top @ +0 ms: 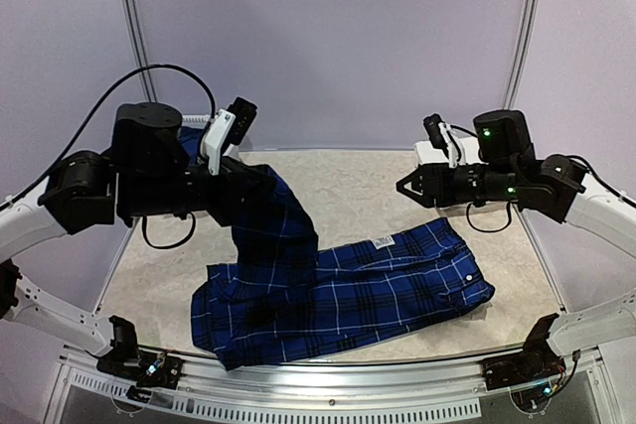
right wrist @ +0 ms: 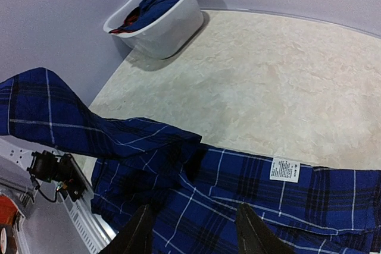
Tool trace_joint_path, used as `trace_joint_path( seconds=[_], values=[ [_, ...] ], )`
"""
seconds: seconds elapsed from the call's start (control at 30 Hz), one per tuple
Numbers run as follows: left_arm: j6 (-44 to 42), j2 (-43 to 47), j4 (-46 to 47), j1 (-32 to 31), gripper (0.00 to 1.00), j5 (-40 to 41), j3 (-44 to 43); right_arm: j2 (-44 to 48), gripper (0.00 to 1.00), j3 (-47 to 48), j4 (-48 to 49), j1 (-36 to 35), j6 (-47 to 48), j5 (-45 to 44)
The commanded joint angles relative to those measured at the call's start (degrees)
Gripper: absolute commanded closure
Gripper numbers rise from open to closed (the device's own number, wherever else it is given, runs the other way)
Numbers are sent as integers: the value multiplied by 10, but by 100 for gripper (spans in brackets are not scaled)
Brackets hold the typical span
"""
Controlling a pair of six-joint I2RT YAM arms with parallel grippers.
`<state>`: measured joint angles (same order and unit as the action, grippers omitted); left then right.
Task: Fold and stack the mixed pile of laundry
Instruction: Fold the 1/3-folded shirt at the center of the board.
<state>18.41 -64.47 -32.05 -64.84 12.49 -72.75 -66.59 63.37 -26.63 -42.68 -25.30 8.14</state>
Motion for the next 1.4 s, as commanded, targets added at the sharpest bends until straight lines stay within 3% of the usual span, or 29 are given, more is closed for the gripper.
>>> trace_joint_path(
  seconds=[0.0, 0.33, 0.7, 0.83, 1.03, 1.17, 1.37],
  values=[
    [-25, 7, -8, -57, 100, -100, -33, 32, 51, 7, 1, -9, 21, 55],
    [-35, 28, -25, -162, 100, -110, -111, 79, 47, 19, -3, -13, 26, 89],
    [-15, 42, 11, -169, 99, -151, -66, 84, 46, 25, -19, -13, 34, 89],
    [-12, -10, 9, -169, 99, -146, -82, 89, 46, 24, -23, -13, 34, 50],
    [36, -111, -16, -146, 100, -73, -139, 107, 47, 27, -46, -13, 12, -77],
    [46, -177, -11, -97, 100, -104, -165, 111, 46, 27, -63, -13, -9, -163],
    [6, -293, -39, -36, 100, -163, -250, 114, 47, 14, -56, -14, -7, -171]
  ],
)
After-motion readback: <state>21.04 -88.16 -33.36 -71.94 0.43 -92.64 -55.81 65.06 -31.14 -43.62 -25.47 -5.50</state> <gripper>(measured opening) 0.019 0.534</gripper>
